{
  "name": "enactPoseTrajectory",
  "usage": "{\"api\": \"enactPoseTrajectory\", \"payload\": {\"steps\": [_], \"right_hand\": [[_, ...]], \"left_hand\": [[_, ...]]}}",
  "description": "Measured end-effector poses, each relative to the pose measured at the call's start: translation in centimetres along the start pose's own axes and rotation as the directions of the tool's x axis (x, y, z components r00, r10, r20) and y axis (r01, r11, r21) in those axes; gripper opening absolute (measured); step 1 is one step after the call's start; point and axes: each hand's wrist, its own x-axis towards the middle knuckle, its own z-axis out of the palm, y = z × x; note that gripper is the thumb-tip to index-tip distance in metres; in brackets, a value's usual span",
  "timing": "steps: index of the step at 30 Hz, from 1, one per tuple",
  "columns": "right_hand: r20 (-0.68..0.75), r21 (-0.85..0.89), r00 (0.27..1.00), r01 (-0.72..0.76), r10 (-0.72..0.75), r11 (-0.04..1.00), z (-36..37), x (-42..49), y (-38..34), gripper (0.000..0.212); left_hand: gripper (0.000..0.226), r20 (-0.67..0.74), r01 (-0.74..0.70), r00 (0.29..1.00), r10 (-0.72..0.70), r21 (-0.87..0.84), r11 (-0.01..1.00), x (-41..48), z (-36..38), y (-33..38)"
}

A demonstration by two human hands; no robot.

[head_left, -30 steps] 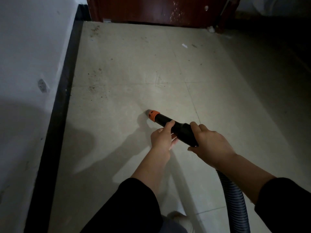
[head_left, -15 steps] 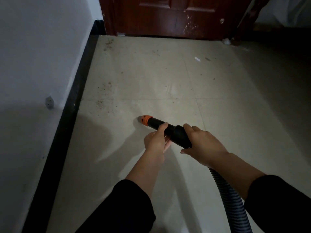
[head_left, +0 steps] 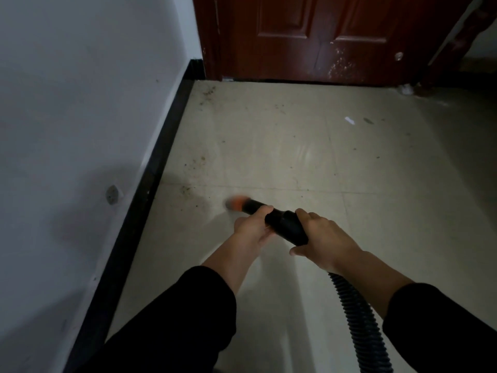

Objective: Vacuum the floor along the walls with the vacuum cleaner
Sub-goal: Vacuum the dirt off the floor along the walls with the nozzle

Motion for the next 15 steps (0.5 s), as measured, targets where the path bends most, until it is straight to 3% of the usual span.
{"api": "enactPoseTrajectory", "payload": {"steps": [10, 15], "right_hand": [[0.007, -0.116, 0.993, 0.116, -0.115, 0.987, -1.7, 5.8, -3.4, 0.060], [0.041, -0.158, 0.992, 0.124, -0.119, 0.980, -2.2, 6.3, -4.6, 0.060]], "left_hand": [[0.043, -0.026, -0.051, 0.999, 0.047, -0.182, 0.982, 3.0, -2.3, 3.6], [0.044, -0.003, -0.006, 1.000, 0.006, -0.243, 0.970, 3.1, -3.6, 3.8]]}}
